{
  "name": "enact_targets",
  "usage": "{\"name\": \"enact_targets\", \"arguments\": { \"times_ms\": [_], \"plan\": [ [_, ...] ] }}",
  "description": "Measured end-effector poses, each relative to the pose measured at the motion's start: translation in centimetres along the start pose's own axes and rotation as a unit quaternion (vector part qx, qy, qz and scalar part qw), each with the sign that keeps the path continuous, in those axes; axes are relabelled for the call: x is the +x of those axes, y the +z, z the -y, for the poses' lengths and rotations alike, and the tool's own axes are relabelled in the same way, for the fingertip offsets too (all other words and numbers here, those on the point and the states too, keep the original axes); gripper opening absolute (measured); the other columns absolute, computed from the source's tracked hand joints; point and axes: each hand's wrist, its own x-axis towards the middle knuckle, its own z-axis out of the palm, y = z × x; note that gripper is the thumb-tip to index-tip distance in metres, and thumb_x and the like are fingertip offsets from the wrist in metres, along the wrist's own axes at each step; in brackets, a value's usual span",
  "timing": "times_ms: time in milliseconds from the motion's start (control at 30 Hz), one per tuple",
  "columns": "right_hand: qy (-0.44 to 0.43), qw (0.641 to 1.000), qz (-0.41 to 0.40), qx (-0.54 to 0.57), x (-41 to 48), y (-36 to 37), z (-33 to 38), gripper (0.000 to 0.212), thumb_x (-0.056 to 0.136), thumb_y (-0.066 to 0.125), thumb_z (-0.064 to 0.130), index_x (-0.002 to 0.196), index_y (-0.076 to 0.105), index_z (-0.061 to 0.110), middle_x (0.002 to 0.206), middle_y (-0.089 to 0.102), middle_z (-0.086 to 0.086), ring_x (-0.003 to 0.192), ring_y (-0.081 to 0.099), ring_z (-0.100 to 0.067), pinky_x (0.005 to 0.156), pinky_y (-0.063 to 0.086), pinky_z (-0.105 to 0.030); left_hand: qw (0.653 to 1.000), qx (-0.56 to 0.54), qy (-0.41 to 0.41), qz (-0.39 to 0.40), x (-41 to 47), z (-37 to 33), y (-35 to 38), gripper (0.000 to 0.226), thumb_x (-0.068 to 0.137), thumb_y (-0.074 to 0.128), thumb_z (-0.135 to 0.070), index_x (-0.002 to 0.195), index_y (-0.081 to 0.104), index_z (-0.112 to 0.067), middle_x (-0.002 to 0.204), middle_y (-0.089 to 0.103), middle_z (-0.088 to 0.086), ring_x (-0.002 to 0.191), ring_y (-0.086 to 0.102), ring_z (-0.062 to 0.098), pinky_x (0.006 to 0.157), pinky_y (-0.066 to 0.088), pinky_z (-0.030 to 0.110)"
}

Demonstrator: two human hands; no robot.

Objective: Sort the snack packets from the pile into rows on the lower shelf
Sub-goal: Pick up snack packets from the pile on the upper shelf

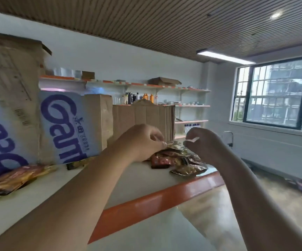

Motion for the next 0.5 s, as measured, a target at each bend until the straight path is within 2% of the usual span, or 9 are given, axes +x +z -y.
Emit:
{"name": "enact_targets", "arguments": {
  "times_ms": [100, 167, 267, 333, 433, 500],
  "plan": [
    [0.0, 0.998, 0.05, -0.035, 3.0, 1.0, -2.8, 0.016, 0.086, 0.073, 0.038, 0.08, 0.059, 0.036, 0.087, 0.067, 0.008, 0.061, 0.058, -0.009, 0.055, 0.043, -0.025, 0.997, 0.039, -0.044, 0.048, 3.4, 0.1, 2.3, 0.022, 0.091, 0.071, -0.053, 0.108, 0.074, -0.039, 0.097, 0.064, -0.024, 0.093, 0.061, 0.001, 0.076, 0.047, 0.024],
    [-0.008, 0.995, 0.076, -0.07, 4.4, 1.9, -3.7, 0.014, 0.085, 0.071, 0.041, 0.084, 0.06, 0.033, 0.087, 0.066, 0.009, 0.064, 0.057, -0.008, 0.054, 0.039, -0.025, 0.994, 0.056, -0.061, 0.074, 4.9, 0.4, 3.6, 0.024, 0.091, 0.072, -0.051, 0.112, 0.073, -0.04, 0.098, 0.063, -0.024, 0.094, 0.06, 0.0, 0.075, 0.046, 0.023],
    [0.001, 0.984, 0.148, -0.096, 6.6, 3.7, -4.6, 0.02, 0.087, 0.072, 0.043, 0.081, 0.06, 0.029, 0.085, 0.065, 0.005, 0.073, 0.06, -0.013, 0.057, 0.043, -0.029, 0.988, 0.071, -0.083, 0.109, 6.7, 1.4, 5.3, 0.028, 0.092, 0.07, -0.038, 0.12, 0.072, -0.04, 0.108, 0.064, -0.02, 0.1, 0.061, 0.004, 0.083, 0.05, 0.024],
    [0.017, 0.969, 0.208, -0.133, 7.5, 4.7, -4.2, 0.03, 0.087, 0.072, 0.052, 0.08, 0.059, 0.025, 0.085, 0.065, 0.0, 0.076, 0.06, -0.016, 0.063, 0.048, -0.033, 0.982, 0.086, -0.088, 0.142, 7.1, 2.0, 6.1, 0.033, 0.092, 0.068, -0.033, 0.125, 0.07, -0.039, 0.12, 0.066, -0.018, 0.103, 0.06, 0.003, 0.082, 0.049, 0.02],
    [0.019, 0.954, 0.24, -0.181, 8.0, 5.5, -3.6, 0.047, 0.084, 0.068, 0.066, 0.08, 0.061, 0.02, 0.083, 0.064, -0.001, 0.073, 0.059, -0.016, 0.058, 0.041, -0.031, 0.977, 0.117, -0.084, 0.16, 7.0, 2.7, 7.2, 0.04, 0.086, 0.072, -0.049, 0.125, 0.068, -0.043, 0.117, 0.066, -0.023, 0.098, 0.06, 0.002, 0.075, 0.046, 0.019],
    [0.006, 0.956, 0.234, -0.177, 7.5, 5.6, -3.5, 0.039, 0.086, 0.069, 0.059, 0.084, 0.063, 0.02, 0.086, 0.065, -0.001, 0.074, 0.059, -0.015, 0.057, 0.04, -0.029, 0.978, 0.136, -0.073, 0.144, 6.6, 2.9, 7.8, 0.045, 0.079, 0.074, -0.058, 0.122, 0.066, -0.047, 0.108, 0.064, -0.024, 0.096, 0.061, 0.002, 0.076, 0.049, 0.023]
  ]
}}
